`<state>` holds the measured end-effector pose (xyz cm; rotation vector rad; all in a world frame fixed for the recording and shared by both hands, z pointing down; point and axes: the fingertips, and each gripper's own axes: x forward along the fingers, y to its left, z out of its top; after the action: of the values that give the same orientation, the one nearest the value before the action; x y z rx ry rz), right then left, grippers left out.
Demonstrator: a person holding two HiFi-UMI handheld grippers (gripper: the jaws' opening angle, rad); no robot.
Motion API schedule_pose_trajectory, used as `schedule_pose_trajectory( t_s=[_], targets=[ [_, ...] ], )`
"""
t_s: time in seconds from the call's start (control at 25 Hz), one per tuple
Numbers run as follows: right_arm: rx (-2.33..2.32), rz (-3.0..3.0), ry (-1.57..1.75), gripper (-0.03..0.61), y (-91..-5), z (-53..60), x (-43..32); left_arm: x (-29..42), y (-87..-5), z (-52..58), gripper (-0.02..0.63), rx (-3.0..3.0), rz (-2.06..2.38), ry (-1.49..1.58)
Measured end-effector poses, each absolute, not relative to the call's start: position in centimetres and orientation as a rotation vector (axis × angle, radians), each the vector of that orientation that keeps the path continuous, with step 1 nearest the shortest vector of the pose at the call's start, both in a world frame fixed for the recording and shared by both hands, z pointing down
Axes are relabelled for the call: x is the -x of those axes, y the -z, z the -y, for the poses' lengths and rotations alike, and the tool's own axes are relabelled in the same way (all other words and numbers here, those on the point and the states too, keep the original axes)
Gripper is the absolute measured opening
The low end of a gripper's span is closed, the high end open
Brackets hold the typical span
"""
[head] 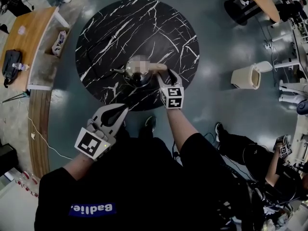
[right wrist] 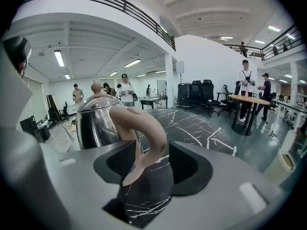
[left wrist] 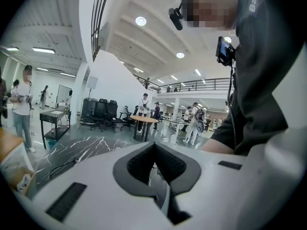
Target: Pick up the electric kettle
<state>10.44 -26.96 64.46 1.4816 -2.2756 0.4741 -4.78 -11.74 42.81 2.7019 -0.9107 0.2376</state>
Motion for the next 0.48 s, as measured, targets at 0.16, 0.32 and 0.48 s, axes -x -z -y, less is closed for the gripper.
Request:
schedule_pose_trajectory(
  t_s=[0.16, 0.32, 0.48],
  targets=[
    [-1.481, 2.256, -0.474, 0.186, -65.2, 27.5, -10.1, 5.3, -43.1, 11.8, 0.006, -2.692, 0.910, -0.251],
    [-1.492, 2.237, -0.446, 0.186, -65.9, 28.2, -10.0, 5.7, -43.5, 12.0, 0.006, -2.684, 0.914, -0.264],
    [-1.523, 2.220, -0.423, 0.186, -66.2, 28.9, -10.1, 6.2, -43.9, 12.0, 0.006, -2.677, 0.920, -0.281]
  ],
)
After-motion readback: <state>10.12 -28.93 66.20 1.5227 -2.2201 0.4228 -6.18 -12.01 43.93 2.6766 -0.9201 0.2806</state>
